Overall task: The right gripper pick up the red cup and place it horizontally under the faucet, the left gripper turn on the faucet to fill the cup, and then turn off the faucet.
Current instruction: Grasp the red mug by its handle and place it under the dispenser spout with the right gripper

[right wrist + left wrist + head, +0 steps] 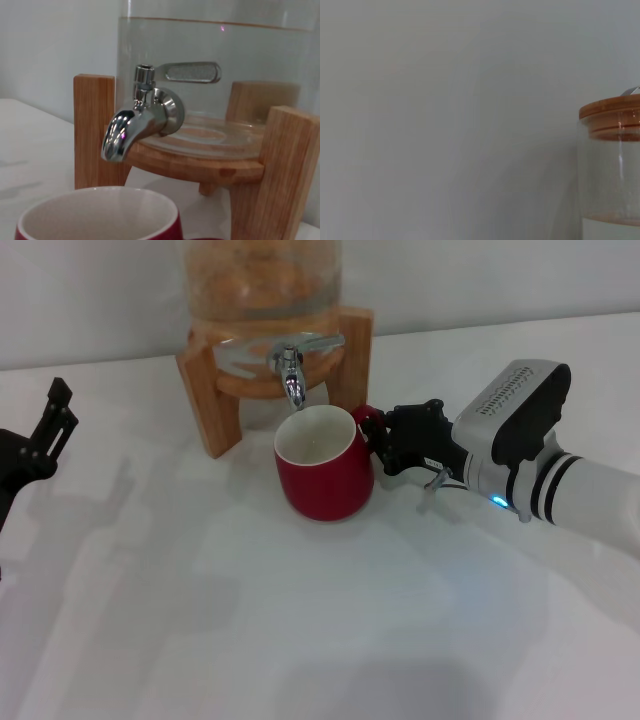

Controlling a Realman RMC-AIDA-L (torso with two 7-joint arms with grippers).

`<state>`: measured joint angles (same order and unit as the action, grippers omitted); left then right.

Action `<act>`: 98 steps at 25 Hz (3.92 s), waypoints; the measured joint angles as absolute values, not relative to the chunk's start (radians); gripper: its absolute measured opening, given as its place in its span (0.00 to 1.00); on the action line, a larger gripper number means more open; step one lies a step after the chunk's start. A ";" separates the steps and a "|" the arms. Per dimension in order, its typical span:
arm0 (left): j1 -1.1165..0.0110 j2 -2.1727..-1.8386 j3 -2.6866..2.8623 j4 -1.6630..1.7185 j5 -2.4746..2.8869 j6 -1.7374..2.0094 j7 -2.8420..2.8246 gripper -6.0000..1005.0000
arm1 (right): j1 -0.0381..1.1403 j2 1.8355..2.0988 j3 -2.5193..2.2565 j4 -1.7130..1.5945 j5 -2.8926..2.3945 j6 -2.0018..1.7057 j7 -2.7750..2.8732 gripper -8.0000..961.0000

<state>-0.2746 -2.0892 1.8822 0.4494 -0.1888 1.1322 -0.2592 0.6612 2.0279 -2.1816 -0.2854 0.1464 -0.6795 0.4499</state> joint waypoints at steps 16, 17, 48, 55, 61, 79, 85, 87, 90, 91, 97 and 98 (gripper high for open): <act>-0.265 -2.089 1.882 0.451 -0.188 1.132 -0.259 0.80 | 0.664 2.028 -2.206 -0.298 0.143 -0.675 0.449 0.13; -0.264 -2.089 1.882 0.451 -0.188 1.132 -0.259 0.80 | 0.664 2.028 -2.206 -0.298 0.143 -0.675 0.449 0.14; -0.262 -2.089 1.882 0.457 -0.186 1.134 -0.259 0.80 | 0.687 2.028 -2.173 -0.324 0.191 -0.602 0.452 0.16; -0.262 -2.088 1.882 0.457 -0.186 1.134 -0.259 0.80 | 0.687 2.028 -2.170 -0.321 0.192 -0.592 0.453 0.16; -0.262 -2.088 1.882 0.457 -0.186 1.134 -0.259 0.80 | 0.685 2.028 -2.173 -0.316 0.192 -0.592 0.452 0.16; -0.256 -2.089 1.882 0.457 -0.183 1.134 -0.259 0.80 | 0.678 2.028 -2.200 -0.338 0.183 -0.592 0.453 0.16; -0.254 -2.089 1.882 0.458 -0.182 1.134 -0.259 0.80 | 0.679 2.028 -2.207 -0.339 0.187 -0.592 0.453 0.16; -0.253 -2.089 1.882 0.459 -0.182 1.134 -0.259 0.80 | 0.680 2.028 -2.207 -0.339 0.187 -0.592 0.453 0.16; -0.253 -2.089 1.882 0.459 -0.182 1.134 -0.259 0.80 | 0.681 2.028 -2.207 -0.339 0.186 -0.592 0.453 0.16; -0.253 -2.089 1.882 0.459 -0.182 1.134 -0.259 0.80 | 0.681 2.028 -2.207 -0.339 0.186 -0.592 0.453 0.16; -0.254 -2.089 1.882 0.460 -0.183 1.135 -0.259 0.80 | 0.683 2.028 -2.210 -0.339 0.183 -0.591 0.453 0.16; -0.254 -2.089 1.882 0.460 -0.183 1.135 -0.259 0.80 | 0.683 2.028 -2.210 -0.339 0.183 -0.591 0.453 0.16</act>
